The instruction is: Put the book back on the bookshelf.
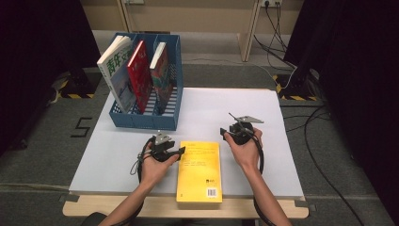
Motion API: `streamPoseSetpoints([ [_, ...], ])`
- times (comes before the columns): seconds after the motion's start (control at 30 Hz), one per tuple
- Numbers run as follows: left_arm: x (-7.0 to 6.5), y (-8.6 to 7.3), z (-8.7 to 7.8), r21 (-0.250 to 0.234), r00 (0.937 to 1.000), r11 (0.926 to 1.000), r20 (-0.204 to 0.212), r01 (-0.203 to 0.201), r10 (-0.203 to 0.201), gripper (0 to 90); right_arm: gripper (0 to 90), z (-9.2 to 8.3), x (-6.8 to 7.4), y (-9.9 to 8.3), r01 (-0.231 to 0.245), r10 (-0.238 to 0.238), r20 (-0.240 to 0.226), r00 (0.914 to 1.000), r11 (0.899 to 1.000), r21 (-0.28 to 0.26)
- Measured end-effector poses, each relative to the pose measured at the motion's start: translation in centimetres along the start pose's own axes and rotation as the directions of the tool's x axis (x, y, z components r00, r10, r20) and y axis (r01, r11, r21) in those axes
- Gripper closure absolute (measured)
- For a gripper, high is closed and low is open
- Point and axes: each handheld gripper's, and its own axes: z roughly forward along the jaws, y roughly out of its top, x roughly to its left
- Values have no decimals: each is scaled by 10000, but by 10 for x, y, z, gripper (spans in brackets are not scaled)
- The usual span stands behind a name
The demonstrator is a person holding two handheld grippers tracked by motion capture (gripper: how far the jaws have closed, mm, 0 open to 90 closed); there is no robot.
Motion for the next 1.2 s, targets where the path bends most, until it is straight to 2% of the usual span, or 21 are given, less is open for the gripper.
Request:
streamPoseSetpoints([
  [0.23,-4,-9,1,301,9997,9995,258,-37,30,441,545,6,3,-7,-30,39,-211,9998,9991,423],
  [0.37,-8,-12,1,259,9990,9996,433,55,-66,439,543,10,6,-10,-37,64,-371,9993,9974,726],
  [0.47,-9,-13,-2,281,9989,9995,440,142,-155,443,539,14,7,-12,-43,90,-483,9988,9953,964],
  [0.53,-9,-13,-4,288,9993,9996,367,57,-68,443,536,15,8,-13,-90,156,-589,9981,9938,1110],
  [0.57,-9,-14,-6,305,9992,9994,362,162,-173,443,534,17,7,-13,-98,171,-620,9979,9931,1165],
  [0.67,-10,-16,-8,393,9984,9990,522,198,-218,443,530,20,7,-15,-155,249,-686,9973,9909,1341],
  [0.73,-11,-17,-9,416,9982,9991,579,125,-149,442,528,22,7,-16,-313,434,-786,9960,9883,1492],
  [0.97,-15,-19,-9,549,9969,9983,751,195,-236,439,520,28,7,-19,-420,611,-988,9932,9819,1849],
  [1.07,-15,-19,-9,601,9965,9980,803,187,-235,440,517,30,7,-18,-616,871,-1156,9895,9761,2084],
  [1.2,-16,-19,-7,614,9947,9971,897,445,-500,457,516,33,7,-19,-690,996,-1267,9869,9716,2264],
])
